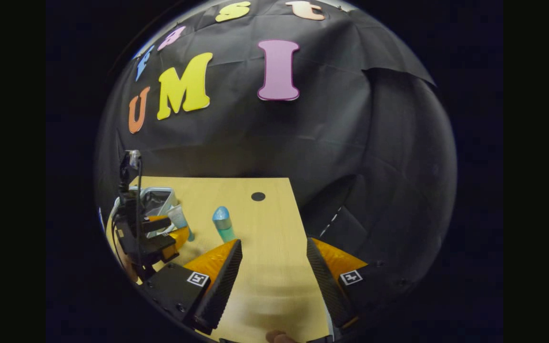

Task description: First open the suitcase, pack the skin care products into it, and then close the suitcase.

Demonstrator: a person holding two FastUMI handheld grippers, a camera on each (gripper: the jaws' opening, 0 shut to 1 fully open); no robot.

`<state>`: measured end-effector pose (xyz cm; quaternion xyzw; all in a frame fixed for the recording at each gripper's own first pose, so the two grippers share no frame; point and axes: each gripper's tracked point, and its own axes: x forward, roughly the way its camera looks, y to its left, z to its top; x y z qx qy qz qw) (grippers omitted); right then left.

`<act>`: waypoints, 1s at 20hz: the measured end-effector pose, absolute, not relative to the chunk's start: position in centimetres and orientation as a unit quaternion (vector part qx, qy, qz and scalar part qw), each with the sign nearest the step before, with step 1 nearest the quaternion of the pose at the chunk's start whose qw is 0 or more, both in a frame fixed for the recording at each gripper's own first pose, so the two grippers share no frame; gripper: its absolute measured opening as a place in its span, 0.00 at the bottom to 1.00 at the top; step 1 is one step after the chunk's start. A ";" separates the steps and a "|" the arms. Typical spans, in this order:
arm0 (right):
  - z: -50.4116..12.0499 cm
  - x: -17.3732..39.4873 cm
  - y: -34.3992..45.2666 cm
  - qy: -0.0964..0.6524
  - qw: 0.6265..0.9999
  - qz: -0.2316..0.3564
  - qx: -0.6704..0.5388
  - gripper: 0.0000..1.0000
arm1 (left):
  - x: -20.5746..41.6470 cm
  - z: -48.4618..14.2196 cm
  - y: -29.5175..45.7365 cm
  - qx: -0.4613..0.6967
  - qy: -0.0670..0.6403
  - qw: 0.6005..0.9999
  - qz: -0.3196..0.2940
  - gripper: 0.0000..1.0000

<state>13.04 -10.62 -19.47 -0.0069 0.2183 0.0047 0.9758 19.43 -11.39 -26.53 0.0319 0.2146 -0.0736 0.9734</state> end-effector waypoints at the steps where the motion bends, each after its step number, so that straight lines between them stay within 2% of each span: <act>1: -19.8 13.0 -10.8 0.221 0.975 0.003 -0.009 0.81 | 20.0 -27.1 -11.4 0.032 0.216 0.973 -0.068 0.94; 6: -21.5 13.2 -11.5 0.240 0.971 -0.003 -0.018 0.81 | 22.0 -30.0 -11.7 0.045 0.238 0.969 -0.058 0.94; 8: -22.1 13.0 -11.6 0.246 0.969 -0.005 -0.021 0.81 | 22.4 -30.7 -11.4 0.050 0.246 0.967 -0.050 0.88; 10: -22.5 12.9 -11.7 0.251 0.968 -0.006 -0.022 0.81 | 22.9 -30.5 -11.2 0.051 0.239 0.969 -0.041 0.77; 11: -22.9 12.9 -11.7 0.252 0.967 -0.005 -0.021 0.81 | 23.0 -30.4 -11.4 0.046 0.236 0.970 -0.041 0.67; 12: -23.1 13.0 -11.7 0.253 0.967 -0.004 -0.021 0.81 | 23.1 -30.3 -11.6 0.040 0.232 0.971 -0.044 0.62; 13: -23.6 13.0 -11.6 0.257 0.966 -0.004 -0.020 0.81 | 23.1 -30.3 -11.6 0.037 0.233 0.971 -0.045 0.48; 14: -24.2 12.9 -11.4 0.264 0.964 -0.002 -0.020 0.81 | 23.0 -29.9 -11.3 0.034 0.229 0.972 -0.038 0.43; 15: -24.8 12.7 -11.0 0.270 0.963 0.001 -0.021 0.81 | 22.8 -29.9 -11.7 0.028 0.231 0.971 -0.045 0.42; 16: -25.0 12.7 -10.6 0.272 0.962 0.005 -0.021 0.81 | 22.5 -29.5 -11.9 0.025 0.229 0.972 -0.046 0.48; 17: -25.3 12.9 -10.0 0.272 0.962 0.009 -0.020 0.81 | 22.3 -28.9 -12.2 0.023 0.226 0.972 -0.054 0.40; 20: -25.3 14.1 -8.1 0.264 0.964 0.026 -0.019 0.81 | 20.9 -26.5 -12.3 0.036 0.219 0.973 -0.069 0.39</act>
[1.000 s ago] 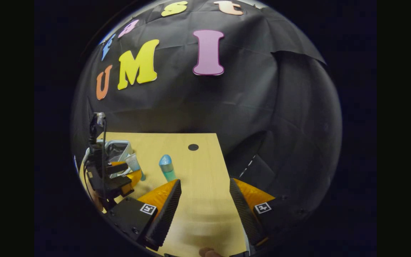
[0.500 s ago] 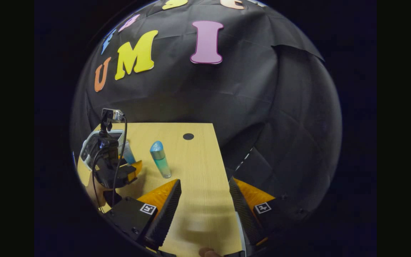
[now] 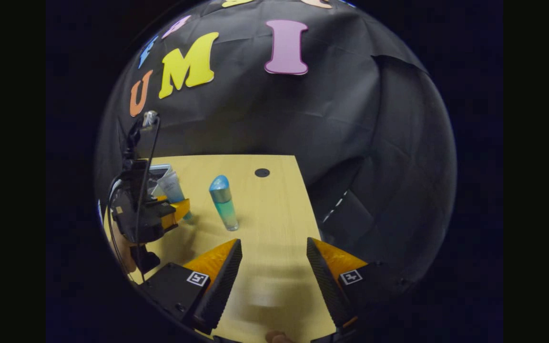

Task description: First open the suitcase, pack the skin care products into it, and then close the suitcase.

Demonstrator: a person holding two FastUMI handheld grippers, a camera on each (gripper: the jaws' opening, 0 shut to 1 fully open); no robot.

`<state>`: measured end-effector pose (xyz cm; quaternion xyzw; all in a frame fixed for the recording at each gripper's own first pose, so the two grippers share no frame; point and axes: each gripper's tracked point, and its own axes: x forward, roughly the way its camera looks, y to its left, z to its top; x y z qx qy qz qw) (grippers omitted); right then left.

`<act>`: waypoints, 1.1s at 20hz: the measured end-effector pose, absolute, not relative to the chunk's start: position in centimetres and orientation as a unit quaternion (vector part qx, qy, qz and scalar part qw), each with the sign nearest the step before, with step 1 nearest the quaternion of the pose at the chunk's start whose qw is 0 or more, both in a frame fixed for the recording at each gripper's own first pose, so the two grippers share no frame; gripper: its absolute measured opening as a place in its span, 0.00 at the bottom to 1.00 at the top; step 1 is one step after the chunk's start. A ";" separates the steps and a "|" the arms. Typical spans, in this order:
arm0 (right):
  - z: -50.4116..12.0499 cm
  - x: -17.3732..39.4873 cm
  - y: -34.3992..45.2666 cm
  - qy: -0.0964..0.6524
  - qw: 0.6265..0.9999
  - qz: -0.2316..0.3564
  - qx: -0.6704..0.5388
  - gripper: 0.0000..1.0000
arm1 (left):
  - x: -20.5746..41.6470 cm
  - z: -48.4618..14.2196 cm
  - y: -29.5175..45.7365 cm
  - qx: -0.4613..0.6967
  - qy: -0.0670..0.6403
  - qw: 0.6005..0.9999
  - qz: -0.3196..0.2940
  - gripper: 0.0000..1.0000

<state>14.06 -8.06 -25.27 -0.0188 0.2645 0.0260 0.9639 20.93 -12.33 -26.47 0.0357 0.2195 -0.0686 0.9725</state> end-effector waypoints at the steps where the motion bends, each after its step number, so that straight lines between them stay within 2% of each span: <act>1: -25.5 14.6 -7.2 0.262 0.964 0.033 -0.017 0.81 | 20.3 -25.7 -12.3 0.039 0.219 0.972 -0.078 0.39; 7: -26.9 19.4 -0.7 0.243 0.967 0.081 -0.007 0.81 | 15.9 -21.3 -8.9 0.059 0.225 0.970 -0.073 0.39; 17: -31.8 24.5 2.0 0.258 0.965 0.048 0.022 0.79 | 10.8 -19.9 1.9 0.028 0.241 0.970 -0.003 0.39; 19: -32.2 25.1 1.8 0.258 0.965 0.038 0.013 0.72 | 10.4 -19.8 3.9 0.024 0.242 0.970 0.013 0.39; 22: -32.2 25.4 1.9 0.253 0.967 0.027 -0.001 0.55 | 10.4 -20.2 7.1 0.014 0.249 0.968 0.039 0.39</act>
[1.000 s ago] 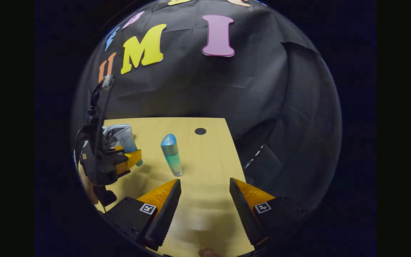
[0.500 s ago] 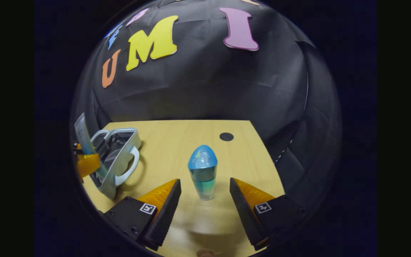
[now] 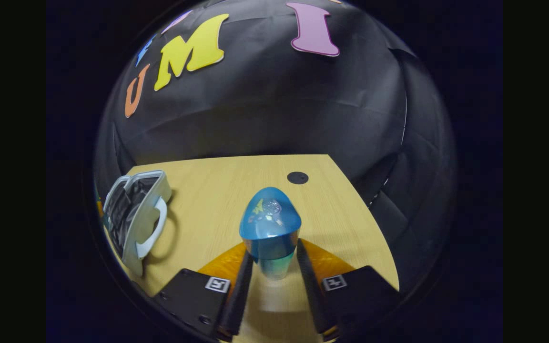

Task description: First open the suitcase, pack the skin care products into it, and then close the suitcase.

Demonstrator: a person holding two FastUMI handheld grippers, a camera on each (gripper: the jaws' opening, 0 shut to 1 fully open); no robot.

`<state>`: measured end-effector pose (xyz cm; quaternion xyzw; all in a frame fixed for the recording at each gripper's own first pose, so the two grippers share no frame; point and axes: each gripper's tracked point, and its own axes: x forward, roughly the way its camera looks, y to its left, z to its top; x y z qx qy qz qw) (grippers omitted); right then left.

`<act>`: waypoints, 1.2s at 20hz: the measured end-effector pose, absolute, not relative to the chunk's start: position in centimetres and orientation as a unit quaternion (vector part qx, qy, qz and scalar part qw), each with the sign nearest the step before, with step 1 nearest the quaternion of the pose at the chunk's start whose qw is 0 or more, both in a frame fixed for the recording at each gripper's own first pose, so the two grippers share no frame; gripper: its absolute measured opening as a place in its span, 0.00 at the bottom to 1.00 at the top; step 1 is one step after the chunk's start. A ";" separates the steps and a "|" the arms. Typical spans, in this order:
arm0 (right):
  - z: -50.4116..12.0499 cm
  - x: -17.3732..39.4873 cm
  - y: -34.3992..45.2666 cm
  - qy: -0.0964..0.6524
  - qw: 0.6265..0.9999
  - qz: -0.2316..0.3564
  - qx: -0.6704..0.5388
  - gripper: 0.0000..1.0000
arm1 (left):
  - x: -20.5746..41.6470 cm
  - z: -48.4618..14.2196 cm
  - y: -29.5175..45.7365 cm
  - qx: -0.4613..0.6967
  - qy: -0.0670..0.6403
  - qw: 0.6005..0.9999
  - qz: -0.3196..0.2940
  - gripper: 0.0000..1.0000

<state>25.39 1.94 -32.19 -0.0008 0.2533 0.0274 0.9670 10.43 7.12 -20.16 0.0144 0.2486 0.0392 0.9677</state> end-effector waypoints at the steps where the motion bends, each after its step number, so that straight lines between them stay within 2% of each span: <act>1: -32.2 25.2 1.9 0.256 0.966 0.026 0.002 0.47 | 10.5 -20.3 8.1 0.010 0.251 0.967 0.048 0.39; 2: -32.2 24.8 2.1 0.263 0.964 0.028 0.010 0.39 | 10.7 -20.3 8.9 0.006 0.252 0.966 0.054 0.39; 3: -31.9 24.2 2.4 0.268 0.963 0.028 0.012 0.37 | 10.9 -20.5 9.6 0.004 0.255 0.965 0.059 0.39; 9: -26.6 18.6 5.7 0.265 0.963 0.047 0.023 0.37 | 12.6 -24.4 12.8 0.012 0.315 0.947 0.059 0.39; 12: -24.0 15.6 7.8 0.260 0.964 0.058 0.017 0.37 | 12.2 -27.9 14.3 0.019 0.374 0.925 0.061 0.39; 16: -21.4 12.5 9.4 0.265 0.962 0.034 0.063 0.37 | 12.6 -30.3 15.2 0.028 0.420 0.905 0.057 0.39; 17: -20.8 11.9 9.5 0.260 0.963 0.027 0.060 0.35 | 13.6 -30.0 15.2 0.034 0.409 0.911 0.049 0.39; 19: -19.8 10.6 9.6 0.253 0.967 0.026 0.033 0.37 | 14.1 -30.7 15.8 0.061 0.421 0.904 0.048 0.39; 24: -17.9 7.2 9.4 0.251 0.968 0.006 0.019 0.35 | 14.8 -32.4 16.2 0.050 0.432 0.899 0.045 0.39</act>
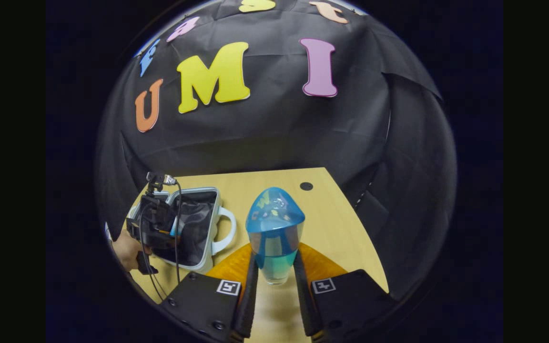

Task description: First open the suitcase, pack the skin care products into it, and then close the suitcase.

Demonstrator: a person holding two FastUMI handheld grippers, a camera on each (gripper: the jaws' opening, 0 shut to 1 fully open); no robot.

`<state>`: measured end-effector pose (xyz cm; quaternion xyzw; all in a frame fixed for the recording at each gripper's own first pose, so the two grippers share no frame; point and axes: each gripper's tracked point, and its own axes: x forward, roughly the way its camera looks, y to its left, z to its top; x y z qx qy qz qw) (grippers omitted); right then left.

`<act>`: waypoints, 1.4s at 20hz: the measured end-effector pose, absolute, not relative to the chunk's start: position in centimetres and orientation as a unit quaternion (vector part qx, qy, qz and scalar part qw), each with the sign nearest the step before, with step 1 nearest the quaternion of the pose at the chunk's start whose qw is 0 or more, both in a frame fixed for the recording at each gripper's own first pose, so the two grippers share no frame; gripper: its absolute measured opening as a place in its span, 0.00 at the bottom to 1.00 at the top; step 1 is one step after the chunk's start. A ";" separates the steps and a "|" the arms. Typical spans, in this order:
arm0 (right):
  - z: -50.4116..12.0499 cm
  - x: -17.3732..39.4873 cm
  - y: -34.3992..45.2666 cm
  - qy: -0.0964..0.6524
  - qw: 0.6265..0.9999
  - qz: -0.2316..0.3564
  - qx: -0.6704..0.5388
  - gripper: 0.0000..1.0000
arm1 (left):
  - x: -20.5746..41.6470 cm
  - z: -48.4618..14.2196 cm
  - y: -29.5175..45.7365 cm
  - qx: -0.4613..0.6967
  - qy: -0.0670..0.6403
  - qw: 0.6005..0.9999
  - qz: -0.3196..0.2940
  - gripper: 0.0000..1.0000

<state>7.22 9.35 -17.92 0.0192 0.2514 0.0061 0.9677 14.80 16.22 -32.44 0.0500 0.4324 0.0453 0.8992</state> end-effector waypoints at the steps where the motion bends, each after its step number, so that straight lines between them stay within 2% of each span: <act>1: -17.9 6.7 9.8 0.250 0.968 0.005 0.012 0.35 | 14.9 -32.5 16.4 0.052 0.432 0.899 0.047 0.39; 5: -17.8 6.4 14.2 0.253 0.967 0.034 -0.008 0.37 | 14.4 -30.7 15.8 0.026 0.400 0.915 0.038 0.43; 6: -17.6 6.7 15.8 0.252 0.967 0.046 -0.006 0.35 | 14.3 -29.9 15.3 0.016 0.386 0.922 0.028 0.67; 7: -17.6 7.1 17.5 0.252 0.966 0.058 -0.002 0.37 | 14.1 -28.8 14.9 0.009 0.369 0.929 0.017 0.80; 8: -17.7 7.6 19.1 0.253 0.965 0.070 0.000 0.37 | 13.8 -27.4 14.6 0.002 0.350 0.937 0.008 0.86; 9: -17.8 8.2 20.7 0.254 0.964 0.081 0.001 0.37 | 13.5 -25.9 14.5 -0.002 0.328 0.945 -0.002 0.81; 11: -18.2 9.2 23.9 0.258 0.961 0.101 0.001 0.37 | 12.2 -22.7 15.0 -0.006 0.282 0.959 -0.009 0.83; 12: -18.5 9.7 25.5 0.261 0.959 0.113 0.000 0.35 | 11.5 -21.4 15.6 -0.008 0.262 0.965 -0.011 0.92; 13: -19.2 10.2 27.0 0.267 0.956 0.122 -0.002 0.37 | 10.6 -20.3 16.3 -0.007 0.245 0.969 -0.011 0.88; 14: -19.9 10.6 28.6 0.273 0.953 0.132 -0.004 0.37 | 9.6 -19.6 17.4 0.000 0.232 0.973 -0.009 0.96; 15: -20.8 11.1 30.0 0.279 0.950 0.139 -0.006 0.37 | 8.4 -18.9 18.4 0.009 0.221 0.975 -0.004 0.92; 18: -24.0 12.0 33.3 0.302 0.941 0.150 -0.012 0.37 | 4.8 -17.5 21.0 0.028 0.192 0.981 0.006 0.92; 23: -30.6 12.2 36.2 0.363 0.920 0.146 -0.027 0.36 | 1.0 -18.3 25.0 0.012 0.183 0.982 0.037 0.92; 28: -33.2 13.4 37.2 0.393 0.911 0.122 -0.015 0.37 | -0.3 -18.3 28.7 0.007 0.171 0.983 0.071 0.92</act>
